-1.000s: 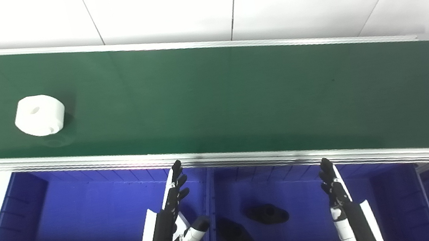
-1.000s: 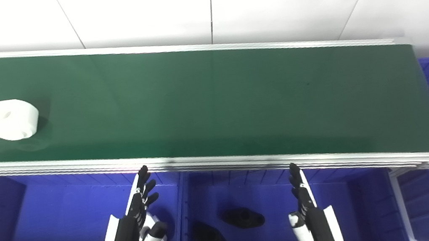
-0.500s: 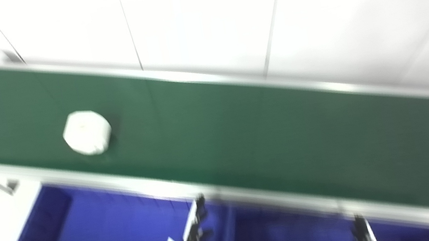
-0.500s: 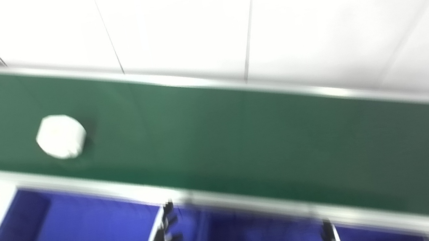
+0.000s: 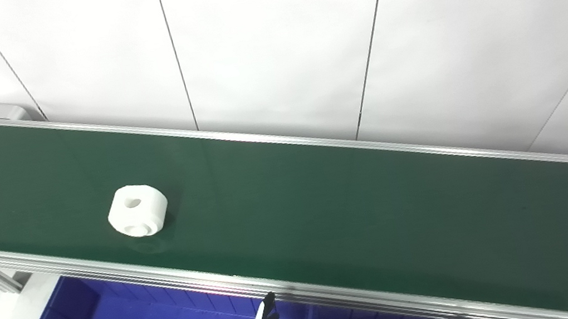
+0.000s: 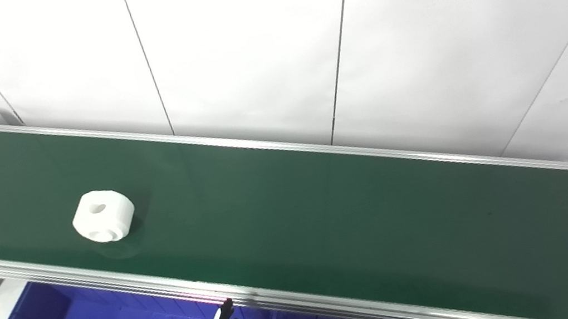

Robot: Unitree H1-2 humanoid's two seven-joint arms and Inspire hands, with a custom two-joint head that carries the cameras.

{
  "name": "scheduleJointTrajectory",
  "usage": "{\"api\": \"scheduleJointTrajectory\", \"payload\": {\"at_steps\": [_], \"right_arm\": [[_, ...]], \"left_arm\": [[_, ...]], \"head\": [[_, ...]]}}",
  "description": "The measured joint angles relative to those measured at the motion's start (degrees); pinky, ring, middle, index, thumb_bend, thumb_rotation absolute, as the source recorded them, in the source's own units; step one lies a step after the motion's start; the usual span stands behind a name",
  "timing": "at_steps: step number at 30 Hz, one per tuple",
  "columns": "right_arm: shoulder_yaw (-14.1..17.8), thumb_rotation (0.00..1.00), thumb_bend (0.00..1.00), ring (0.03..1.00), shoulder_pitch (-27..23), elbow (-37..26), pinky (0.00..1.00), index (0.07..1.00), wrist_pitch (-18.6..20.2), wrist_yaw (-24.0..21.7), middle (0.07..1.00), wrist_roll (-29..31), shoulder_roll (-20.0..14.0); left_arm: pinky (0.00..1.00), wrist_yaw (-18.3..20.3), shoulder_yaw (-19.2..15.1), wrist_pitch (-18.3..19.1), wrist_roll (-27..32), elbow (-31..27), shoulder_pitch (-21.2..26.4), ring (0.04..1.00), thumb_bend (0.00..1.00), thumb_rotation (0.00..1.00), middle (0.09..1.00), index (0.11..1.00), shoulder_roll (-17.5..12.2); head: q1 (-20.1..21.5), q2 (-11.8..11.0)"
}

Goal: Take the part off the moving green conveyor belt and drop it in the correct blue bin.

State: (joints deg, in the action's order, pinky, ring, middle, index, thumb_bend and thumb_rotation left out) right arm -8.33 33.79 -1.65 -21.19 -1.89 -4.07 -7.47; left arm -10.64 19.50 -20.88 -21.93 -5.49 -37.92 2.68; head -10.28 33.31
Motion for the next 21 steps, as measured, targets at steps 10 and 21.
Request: {"api": "scheduleJointTrajectory", "payload": {"at_steps": [10, 21], "right_arm": [[-0.03, 1.0, 0.88, 1.0, 1.27, -3.04, 1.0, 1.0, 0.17, -0.25, 1.0, -0.01, 0.27], [-0.01, 1.0, 0.84, 1.0, 1.82, -4.56, 1.0, 1.0, 0.86, -0.9, 1.0, -0.11, 0.44]], "left_arm": [[0.75, 0.04, 0.2, -0.25, -0.75, -1.47, -0.06, 0.9, 0.79, 0.66, 0.951, 1.0, -0.22], [0.66, 7.25, -0.61, 3.23, -9.96, -28.81, 6.6, 0.858, 0.96, 0.45, 0.91, 0.939, -1.08]], "head": [[-0.35, 2.64], [-1.05, 3.78]]}}
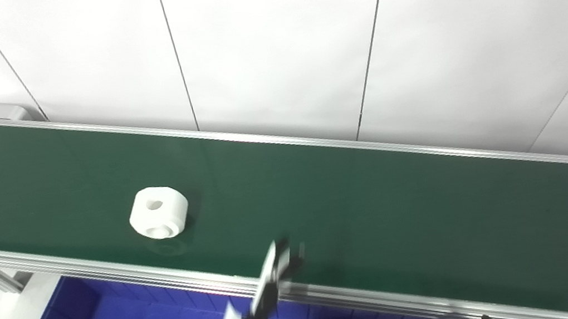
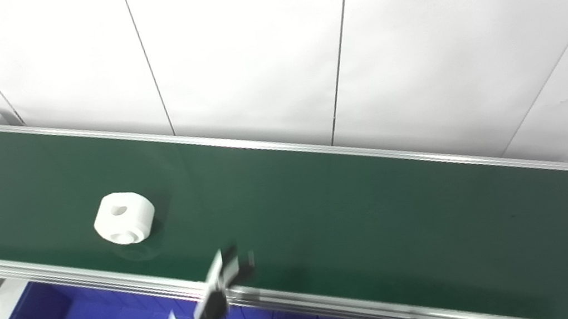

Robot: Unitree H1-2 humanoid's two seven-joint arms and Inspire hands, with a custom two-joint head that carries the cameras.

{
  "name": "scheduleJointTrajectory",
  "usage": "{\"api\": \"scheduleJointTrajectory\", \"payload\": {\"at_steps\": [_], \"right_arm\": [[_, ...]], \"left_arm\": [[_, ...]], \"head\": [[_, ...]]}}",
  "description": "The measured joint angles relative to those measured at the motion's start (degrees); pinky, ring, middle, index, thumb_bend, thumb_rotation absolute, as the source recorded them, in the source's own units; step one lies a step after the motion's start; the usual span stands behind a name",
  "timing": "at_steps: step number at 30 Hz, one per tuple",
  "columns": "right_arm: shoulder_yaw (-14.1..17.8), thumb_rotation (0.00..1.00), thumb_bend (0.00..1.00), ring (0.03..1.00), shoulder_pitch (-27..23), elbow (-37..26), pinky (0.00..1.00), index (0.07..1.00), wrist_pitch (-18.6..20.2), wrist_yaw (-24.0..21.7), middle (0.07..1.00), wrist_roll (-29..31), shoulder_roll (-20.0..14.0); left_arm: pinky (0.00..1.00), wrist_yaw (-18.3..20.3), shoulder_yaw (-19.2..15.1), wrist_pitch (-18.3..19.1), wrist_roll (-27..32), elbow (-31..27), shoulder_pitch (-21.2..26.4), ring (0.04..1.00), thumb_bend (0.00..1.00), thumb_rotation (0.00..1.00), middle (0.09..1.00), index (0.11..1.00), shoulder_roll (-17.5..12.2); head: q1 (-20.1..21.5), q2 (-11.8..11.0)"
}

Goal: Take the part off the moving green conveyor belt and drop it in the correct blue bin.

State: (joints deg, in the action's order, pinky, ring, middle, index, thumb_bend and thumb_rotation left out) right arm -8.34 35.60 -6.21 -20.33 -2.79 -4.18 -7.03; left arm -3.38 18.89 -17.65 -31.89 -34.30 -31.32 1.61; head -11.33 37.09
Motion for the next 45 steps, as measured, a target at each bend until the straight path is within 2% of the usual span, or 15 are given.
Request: {"api": "scheduleJointTrajectory", "payload": {"at_steps": [2, 4, 6, 8, 13, 15, 18, 21, 25, 30, 37, 45], "right_arm": [[0.04, 1.0, 0.85, 1.0, 0.02, -0.24, 1.0, 1.0, 0.68, -0.03, 1.0, -0.01, 0.0], [0.23, 1.0, 0.85, 1.0, 0.02, -0.37, 1.0, 1.0, 1.03, -0.04, 1.0, -0.01, 0.0], [0.41, 1.0, 0.85, 1.0, 0.04, -0.37, 1.0, 1.0, 1.07, -0.06, 1.0, 0.06, -0.07], [0.44, 1.0, 0.84, 1.0, 0.02, -0.37, 1.0, 1.0, 1.08, -0.07, 1.0, 0.1, -0.09], [0.36, 1.0, 0.84, 1.0, -0.01, -0.39, 1.0, 1.0, 1.09, -0.17, 1.0, -0.42, 0.08], [0.39, 1.0, 0.84, 1.0, 0.06, -0.41, 1.0, 1.0, 1.12, -0.17, 1.0, -0.59, 0.13], [0.4, 1.0, 0.84, 1.0, 0.2, -1.08, 1.0, 1.0, 1.55, -0.16, 1.0, -0.74, 0.33], [0.36, 1.0, 0.82, 1.0, 0.21, -1.44, 1.0, 1.0, 1.57, -0.17, 1.0, -0.83, 0.67], [0.37, 1.0, 0.82, 1.0, 0.42, -1.7, 1.0, 1.0, 1.59, -0.19, 1.0, -0.85, 0.75], [0.32, 1.0, 0.82, 1.0, 0.62, -1.9, 1.0, 1.0, 1.61, -0.25, 1.0, -0.84, 0.87], [0.21, 1.0, 0.85, 1.0, 0.91, -2.02, 1.0, 1.0, 1.72, -0.58, 1.0, -0.83, 0.92], [-0.01, 1.0, 0.87, 1.0, 1.05, -2.48, 1.0, 1.0, 3.08, -0.65, 1.0, -0.83, 1.01]], "left_arm": [[0.64, 4.54, -3.37, 4.89, -1.79, -3.42, 4.12, 0.834, 0.99, 0.41, 0.885, 0.893, -1.93], [0.62, 8.33, -6.99, 8.73, -3.24, -5.04, 7.91, 0.815, 1.0, 0.42, 0.871, 0.882, -4.61], [0.67, 11.6, -10.15, 12.04, -3.99, -5.33, 12.41, 0.832, 1.0, 0.39, 0.884, 0.89, -7.95], [0.72, 14.2, -11.85, 14.12, -5.54, -5.22, 15.73, 0.846, 0.98, 0.39, 0.906, 0.916, -9.96], [0.84, 20.22, -13.98, 16.34, -12.22, -4.1, 24.15, 0.862, 0.98, 0.41, 0.922, 0.935, -14.83], [0.89, 23.49, -14.39, 17.93, -14.18, -3.24, 27.02, 0.875, 1.0, 0.37, 0.923, 0.928, -17.24], [0.9, 28.16, -14.84, 20.32, -15.75, -2.09, 30.13, 0.879, 1.0, 0.35, 0.918, 0.922, -19.36], [0.95, 30.69, -14.88, 20.58, -17.41, 0.05, 32.29, 0.908, 1.0, 0.38, 0.929, 0.922, -21.29], [1.0, 30.86, -14.79, 20.53, -19.96, 6.49, 33.88, 0.936, 1.0, 0.37, 0.936, 0.932, -23.37], [1.0, 31.91, -14.4, 20.85, -20.85, 11.11, 34.64, 0.937, 1.0, 0.39, 0.933, 0.919, -24.23], [1.0, 32.85, -14.44, 23.91, -15.01, 16.85, 35.05, 0.943, 1.0, 0.41, 0.939, 0.92, -24.22], [1.0, 33.05, -11.96, 26.06, -13.95, 21.53, 35.28, 0.971, 1.0, 0.45, 0.963, 0.941, -24.39]], "head": [[0.0, 0.0], [-0.09, 0.0], [0.0, 0.0], [0.35, 0.26], [0.17, 0.26], [0.17, 0.35], [0.35, 0.44], [0.79, 0.53], [0.7, 0.79], [0.7, 0.97], [0.96, 1.32], [1.14, 1.67]]}}
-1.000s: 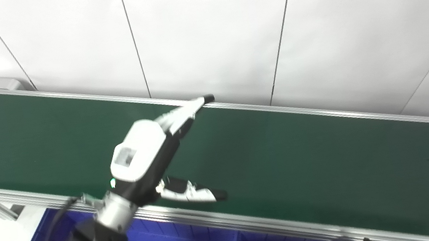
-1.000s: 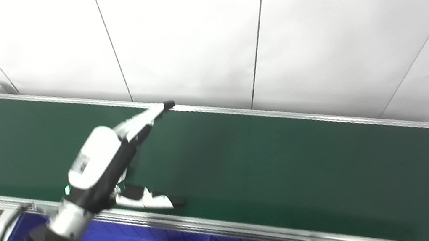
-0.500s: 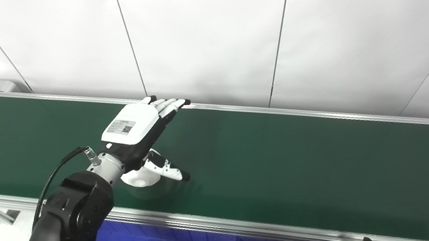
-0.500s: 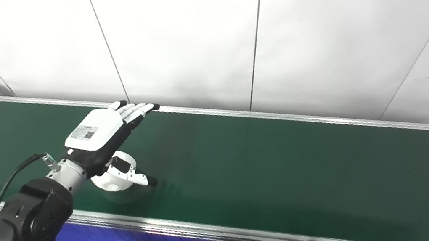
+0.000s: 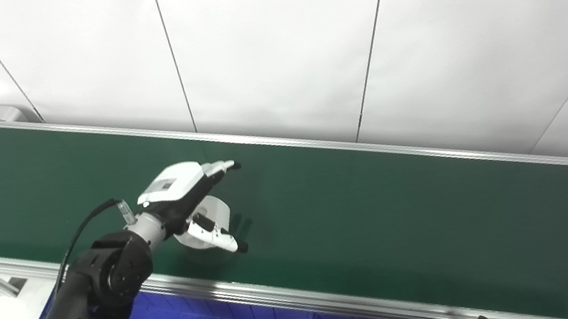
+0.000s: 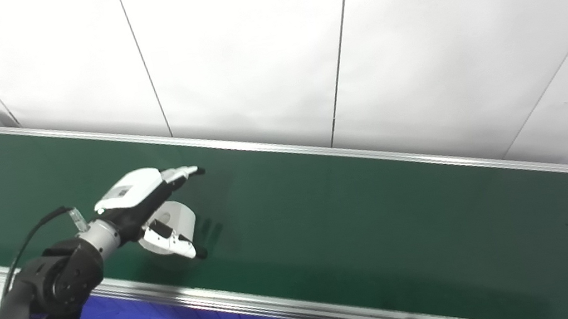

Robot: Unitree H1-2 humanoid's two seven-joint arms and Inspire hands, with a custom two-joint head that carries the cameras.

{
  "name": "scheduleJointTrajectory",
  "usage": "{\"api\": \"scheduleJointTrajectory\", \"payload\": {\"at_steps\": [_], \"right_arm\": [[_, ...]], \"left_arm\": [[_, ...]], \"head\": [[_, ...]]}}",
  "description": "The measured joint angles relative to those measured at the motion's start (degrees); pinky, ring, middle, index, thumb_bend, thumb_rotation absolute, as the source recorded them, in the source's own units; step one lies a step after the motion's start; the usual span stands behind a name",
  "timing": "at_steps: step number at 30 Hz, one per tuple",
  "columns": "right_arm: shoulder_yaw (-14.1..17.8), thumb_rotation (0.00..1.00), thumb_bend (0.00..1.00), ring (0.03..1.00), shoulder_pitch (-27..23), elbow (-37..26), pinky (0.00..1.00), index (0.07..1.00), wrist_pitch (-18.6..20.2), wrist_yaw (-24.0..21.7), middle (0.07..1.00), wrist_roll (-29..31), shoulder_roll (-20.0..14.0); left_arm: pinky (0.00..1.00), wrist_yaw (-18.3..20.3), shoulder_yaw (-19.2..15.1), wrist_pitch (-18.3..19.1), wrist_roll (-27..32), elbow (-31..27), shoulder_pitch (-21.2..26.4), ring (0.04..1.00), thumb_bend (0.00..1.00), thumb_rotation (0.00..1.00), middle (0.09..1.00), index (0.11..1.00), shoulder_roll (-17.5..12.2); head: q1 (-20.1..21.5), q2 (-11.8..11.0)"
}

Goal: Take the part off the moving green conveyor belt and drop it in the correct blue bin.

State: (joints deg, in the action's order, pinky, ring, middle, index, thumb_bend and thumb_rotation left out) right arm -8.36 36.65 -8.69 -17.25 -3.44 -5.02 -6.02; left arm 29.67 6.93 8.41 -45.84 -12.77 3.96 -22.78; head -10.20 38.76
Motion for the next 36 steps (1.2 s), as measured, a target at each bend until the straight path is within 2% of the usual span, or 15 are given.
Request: {"api": "scheduleJointTrajectory", "payload": {"at_steps": [4, 8, 14, 16, 17, 19, 20, 21, 24, 27, 28, 30, 33, 35, 36], "right_arm": [[-0.26, 1.0, 0.87, 1.0, 0.32, -1.15, 1.0, 1.0, 0.45, -0.1, 1.0, 0.13, 0.11], [-0.41, 1.0, 0.85, 1.0, 0.52, -1.26, 1.0, 1.0, 1.02, -0.12, 1.0, 0.14, 0.23], [-0.6, 1.0, 0.86, 1.0, 0.56, -1.51, 1.0, 1.0, 1.25, -0.24, 1.0, 0.19, 0.26], [-0.62, 1.0, 0.85, 1.0, 0.57, -1.56, 1.0, 1.0, 1.45, -0.38, 1.0, 0.2, 0.26], [-0.63, 1.0, 0.84, 1.0, 0.57, -1.62, 1.0, 1.0, 1.59, -0.45, 1.0, 0.2, 0.27], [-0.64, 1.0, 0.84, 1.0, 0.58, -1.82, 1.0, 1.0, 1.78, -0.48, 1.0, 0.2, 0.31], [-0.64, 1.0, 0.85, 1.0, 0.61, -1.92, 1.0, 1.0, 1.82, -0.48, 1.0, 0.2, 0.31], [-0.64, 1.0, 0.85, 1.0, 0.62, -2.02, 1.0, 1.0, 1.83, -0.49, 1.0, 0.21, 0.3], [-0.64, 1.0, 0.86, 1.0, 0.6, -2.21, 1.0, 1.0, 1.83, -0.58, 1.0, 0.25, 0.3], [-0.64, 1.0, 0.86, 1.0, 0.63, -2.56, 1.0, 1.0, 1.86, -0.71, 1.0, 0.67, 0.3], [-0.64, 1.0, 0.86, 1.0, 0.64, -2.71, 1.0, 1.0, 1.89, -0.76, 1.0, 0.75, 0.3], [-0.64, 1.0, 0.86, 1.0, 0.65, -2.86, 1.0, 1.0, 1.93, -0.89, 1.0, 0.97, 0.3], [-0.63, 1.0, 0.86, 1.0, 0.72, -3.07, 1.0, 1.0, 1.99, -1.04, 1.0, 1.09, 0.27], [-0.63, 1.0, 0.86, 1.0, 0.82, -3.26, 1.0, 1.0, 2.0, -1.05, 1.0, 1.02, 0.26], [-0.62, 1.0, 0.85, 1.0, 0.86, -3.3, 1.0, 1.0, 2.0, -1.05, 1.0, 1.02, 0.26]], "left_arm": [[1.0, 0.2, 2.28, 0.38, -1.4, 2.24, 1.67, 0.98, 0.99, 0.47, 0.974, 0.949, -0.55], [1.0, 0.64, 5.05, 0.44, -3.77, 3.76, 2.92, 0.97, 1.0, 0.48, 0.966, 0.944, -2.54], [1.0, -1.61, 7.27, -0.87, -6.95, 5.52, 3.6, 0.932, 1.0, 0.4, 0.927, 0.913, -4.63], [0.87, -3.23, 7.64, -1.53, -7.9, 5.92, 3.58, 0.843, 0.99, 0.25, 0.841, 0.828, -4.85], [0.79, -5.54, 7.73, -2.27, -8.71, 6.39, 3.58, 0.788, 0.98, 0.19, 0.789, 0.776, -4.85], [0.77, -10.2, 7.71, -3.77, -9.88, 7.71, 3.59, 0.766, 0.98, 0.16, 0.768, 0.754, -4.86], [0.69, -11.41, 7.72, -4.01, -10.09, 8.02, 3.58, 0.696, 0.98, 0.13, 0.717, 0.709, -4.85], [0.66, -12.1, 7.74, -4.17, -10.16, 8.14, 3.59, 0.679, 0.98, 0.12, 0.704, 0.698, -4.85], [0.56, -11.31, 8.14, -4.16, -10.83, 8.06, 3.66, 0.58, 0.99, 0.08, 0.631, 0.651, -5.04], [0.49, -8.97, 8.47, -4.03, -11.0, 7.7, 3.75, 0.532, 0.96, 0.07, 0.586, 0.594, -5.25], [0.46, -8.75, 8.5, -4.03, -10.99, 7.62, 3.79, 0.501, 0.75, 0.07, 0.559, 0.543, -5.27], [0.44, -8.66, 8.44, -4.03, -10.9, 7.61, 3.81, 0.466, 0.57, 0.07, 0.525, 0.499, -5.24], [0.46, -8.7, 7.28, -4.02, -7.44, 7.6, 3.65, 0.443, 0.53, 0.02, 0.489, 0.49, -4.64], [0.5, -10.13, 3.73, -3.45, -1.9, 7.6, 2.8, 0.469, 0.53, 0.0, 0.5, 0.473, -1.82], [0.47, -10.88, 2.43, -2.82, 0.25, 7.54, 2.44, 0.474, 0.52, 0.0, 0.505, 0.469, -0.24]], "head": [[0.09, 0.35], [0.18, 0.53], [0.26, 0.62], [0.35, 0.79], [0.35, 0.79], [0.44, 0.79], [0.44, 0.79], [0.44, 0.79], [0.26, 1.05], [0.26, 1.05], [0.26, 1.32], [0.26, 1.58], [0.35, 1.58], [0.35, 1.76], [0.44, 1.84]]}}
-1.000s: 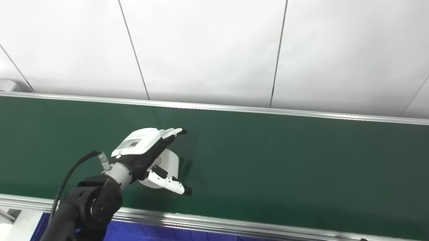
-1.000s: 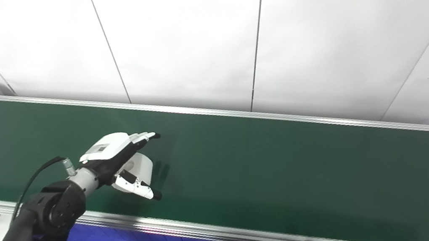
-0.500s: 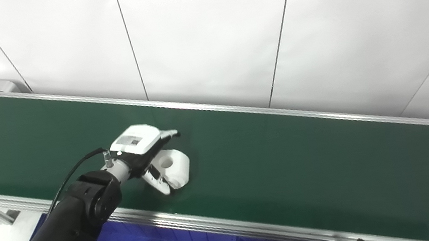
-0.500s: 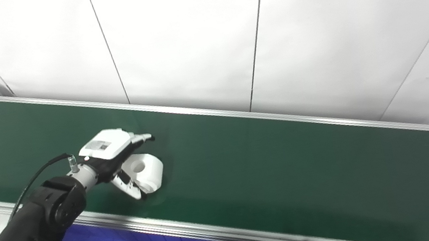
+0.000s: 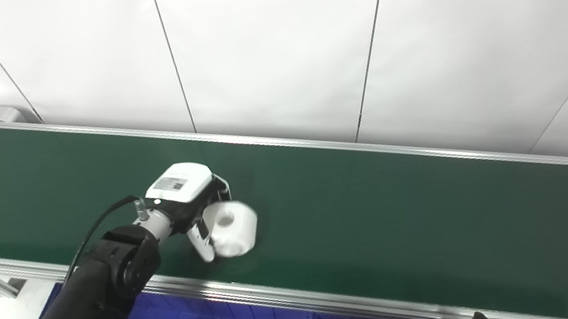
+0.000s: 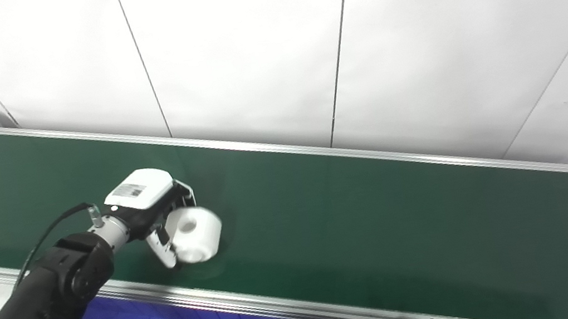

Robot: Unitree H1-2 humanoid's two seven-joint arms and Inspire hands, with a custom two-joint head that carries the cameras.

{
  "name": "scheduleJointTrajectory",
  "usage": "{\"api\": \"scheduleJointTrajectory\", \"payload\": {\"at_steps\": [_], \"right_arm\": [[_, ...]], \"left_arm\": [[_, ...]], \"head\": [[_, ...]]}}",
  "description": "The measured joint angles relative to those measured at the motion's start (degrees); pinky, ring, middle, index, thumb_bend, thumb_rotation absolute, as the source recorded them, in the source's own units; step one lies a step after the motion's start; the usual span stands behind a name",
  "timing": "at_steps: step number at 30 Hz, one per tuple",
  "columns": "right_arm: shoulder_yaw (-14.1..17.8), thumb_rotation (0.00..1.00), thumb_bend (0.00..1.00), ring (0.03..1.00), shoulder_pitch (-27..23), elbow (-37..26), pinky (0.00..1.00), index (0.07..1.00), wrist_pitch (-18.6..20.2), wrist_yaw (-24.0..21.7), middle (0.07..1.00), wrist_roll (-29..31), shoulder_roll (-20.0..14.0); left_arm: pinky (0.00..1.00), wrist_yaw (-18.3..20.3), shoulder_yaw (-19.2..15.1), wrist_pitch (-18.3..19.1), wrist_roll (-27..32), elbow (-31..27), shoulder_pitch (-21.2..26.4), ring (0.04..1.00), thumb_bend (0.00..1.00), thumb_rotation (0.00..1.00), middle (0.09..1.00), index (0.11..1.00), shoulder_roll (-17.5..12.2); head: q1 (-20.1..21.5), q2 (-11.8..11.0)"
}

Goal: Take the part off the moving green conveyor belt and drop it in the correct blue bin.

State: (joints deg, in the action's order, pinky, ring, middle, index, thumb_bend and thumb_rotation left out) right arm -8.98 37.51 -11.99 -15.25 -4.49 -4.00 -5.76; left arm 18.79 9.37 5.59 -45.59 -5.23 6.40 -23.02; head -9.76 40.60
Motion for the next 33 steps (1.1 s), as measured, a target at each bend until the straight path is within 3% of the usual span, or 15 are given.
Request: {"api": "scheduleJointTrajectory", "payload": {"at_steps": [2, 5, 8, 15, 18, 19, 21, 23, 27, 33], "right_arm": [[-0.01, 1.0, 0.85, 1.0, -0.03, -0.01, 1.0, 1.0, 0.0, -0.02, 1.0, 0.0, 0.0], [-0.02, 1.0, 0.84, 1.0, -0.01, -0.01, 1.0, 1.0, 0.0, -0.04, 1.0, -0.02, 0.0], [-0.05, 1.0, 0.83, 1.0, -0.01, -0.02, 1.0, 1.0, 0.0, -0.04, 1.0, -0.02, 0.01], [-0.31, 1.0, 0.84, 1.0, 0.03, -0.53, 1.0, 1.0, 0.4, -0.04, 1.0, -0.18, 0.06], [-0.43, 1.0, 0.85, 1.0, 0.38, -2.43, 1.0, 1.0, 2.03, -0.04, 1.0, -0.17, 0.26], [-0.46, 1.0, 0.85, 1.0, 0.43, -3.04, 1.0, 1.0, 2.59, -0.04, 1.0, -0.13, 0.28], [-0.47, 1.0, 0.86, 1.0, 0.51, -4.01, 1.0, 1.0, 3.55, -0.07, 1.0, 0.04, 0.27], [-0.47, 1.0, 0.86, 1.0, 0.51, -4.6, 1.0, 1.0, 4.2, -0.18, 1.0, 0.27, 0.2], [-0.43, 1.0, 0.85, 1.0, 0.46, -6.4, 1.0, 1.0, 5.57, -0.37, 1.0, 0.89, 0.04], [-0.39, 1.0, 0.84, 1.0, -0.53, -6.81, 1.0, 1.0, 6.24, -1.4, 1.0, 2.48, -0.37]], "left_arm": [[0.44, -0.61, -2.21, 1.85, 4.29, -0.5, -1.29, 0.469, 0.52, 0.0, 0.504, 0.469, 3.61], [0.41, -0.7, -2.17, 2.86, 7.56, -0.56, -3.35, 0.458, 0.52, 0.0, 0.494, 0.477, 6.77], [0.35, -0.7, -2.23, 4.28, 7.64, -1.17, -4.02, 0.415, 0.53, 0.0, 0.476, 0.488, 7.34], [0.35, -1.03, -3.47, 5.86, 8.92, -5.62, -4.04, 0.411, 0.53, 0.0, 0.476, 0.486, 6.94], [0.38, -0.35, -4.52, 5.9, 10.37, -10.37, -4.01, 0.427, 0.53, 0.0, 0.482, 0.482, 4.98], [0.38, 0.11, -4.97, 6.03, 10.94, -12.3, -4.02, 0.428, 0.53, 0.0, 0.481, 0.483, 4.1], [0.39, 1.7, -5.94, 6.17, 11.91, -17.12, -4.16, 0.429, 0.53, 0.0, 0.486, 0.48, 1.36], [0.44, 4.11, -6.98, 6.91, 12.29, -22.19, -5.47, 0.449, 0.53, 0.0, 0.488, 0.478, -1.56], [0.43, 6.68, -7.21, 5.79, 12.12, -28.25, -10.99, 0.431, 0.53, 0.0, 0.478, 0.484, -7.42], [0.42, 8.25, -7.11, 2.29, 7.69, -33.01, -21.87, 0.393, 0.52, 0.0, 0.451, 0.501, -10.98]], "head": [[0.09, 0.09], [0.18, 0.09], [0.0, 0.35], [-0.35, 1.32], [-1.58, 2.81], [-2.71, 4.29], [-2.72, 4.31], [-4.21, 6.24], [-5.27, 8.09], [-5.54, 9.23]]}}
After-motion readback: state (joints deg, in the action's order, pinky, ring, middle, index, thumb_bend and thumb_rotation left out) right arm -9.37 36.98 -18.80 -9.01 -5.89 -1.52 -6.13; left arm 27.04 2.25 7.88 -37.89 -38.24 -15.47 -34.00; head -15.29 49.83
